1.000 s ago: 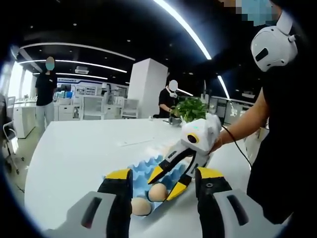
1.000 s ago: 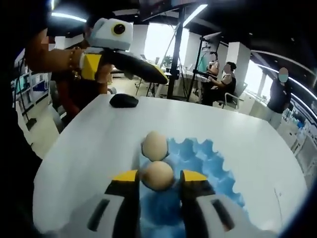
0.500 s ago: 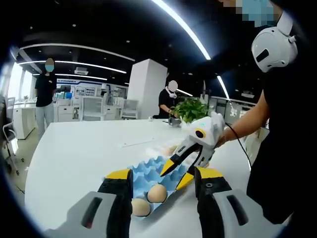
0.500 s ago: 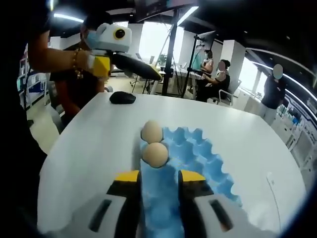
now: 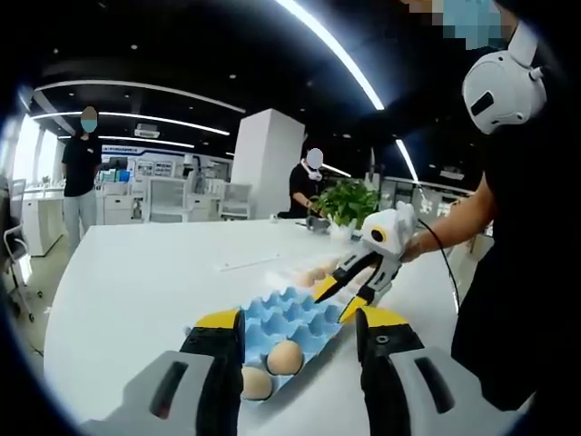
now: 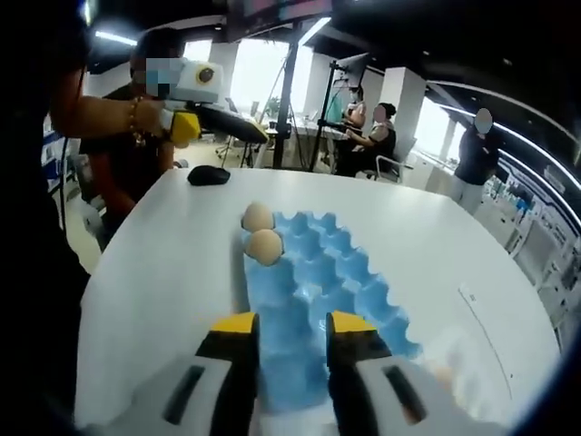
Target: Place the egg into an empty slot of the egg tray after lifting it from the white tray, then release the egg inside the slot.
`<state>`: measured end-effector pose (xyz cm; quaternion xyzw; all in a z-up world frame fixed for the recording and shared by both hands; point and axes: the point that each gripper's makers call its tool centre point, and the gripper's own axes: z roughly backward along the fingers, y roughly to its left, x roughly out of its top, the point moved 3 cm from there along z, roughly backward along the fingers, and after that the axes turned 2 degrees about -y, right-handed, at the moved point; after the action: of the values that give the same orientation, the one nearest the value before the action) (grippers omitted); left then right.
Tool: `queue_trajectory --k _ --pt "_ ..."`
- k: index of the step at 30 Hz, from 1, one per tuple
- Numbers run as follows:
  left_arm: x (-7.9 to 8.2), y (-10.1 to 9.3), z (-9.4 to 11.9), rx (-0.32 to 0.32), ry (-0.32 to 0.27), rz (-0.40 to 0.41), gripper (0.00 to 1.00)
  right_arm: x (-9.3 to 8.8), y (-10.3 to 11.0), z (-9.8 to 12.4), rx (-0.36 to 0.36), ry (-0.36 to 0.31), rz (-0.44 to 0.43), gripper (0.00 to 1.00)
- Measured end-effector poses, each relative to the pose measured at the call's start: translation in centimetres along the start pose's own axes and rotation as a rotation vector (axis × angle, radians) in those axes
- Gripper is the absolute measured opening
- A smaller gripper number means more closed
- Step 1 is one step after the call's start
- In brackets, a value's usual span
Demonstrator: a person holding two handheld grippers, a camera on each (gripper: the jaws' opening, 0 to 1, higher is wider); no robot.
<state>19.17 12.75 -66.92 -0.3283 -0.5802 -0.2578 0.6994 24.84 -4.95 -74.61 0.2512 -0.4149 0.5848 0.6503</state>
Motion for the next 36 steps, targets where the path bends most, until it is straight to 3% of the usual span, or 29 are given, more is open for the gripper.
queue_trajectory --k 19,36 --pt "0.0 0.1 -0.1 -0.003 0.006 -0.003 0.49 -5.2 -2.1 6.4 -0.136 0.106 -0.067 0.29" --pt "0.3 -0.1 -0.4 -0.014 0.001 -0.005 0.48 -8.6 -3.7 10.6 -0.246 0.181 -0.112 0.29"
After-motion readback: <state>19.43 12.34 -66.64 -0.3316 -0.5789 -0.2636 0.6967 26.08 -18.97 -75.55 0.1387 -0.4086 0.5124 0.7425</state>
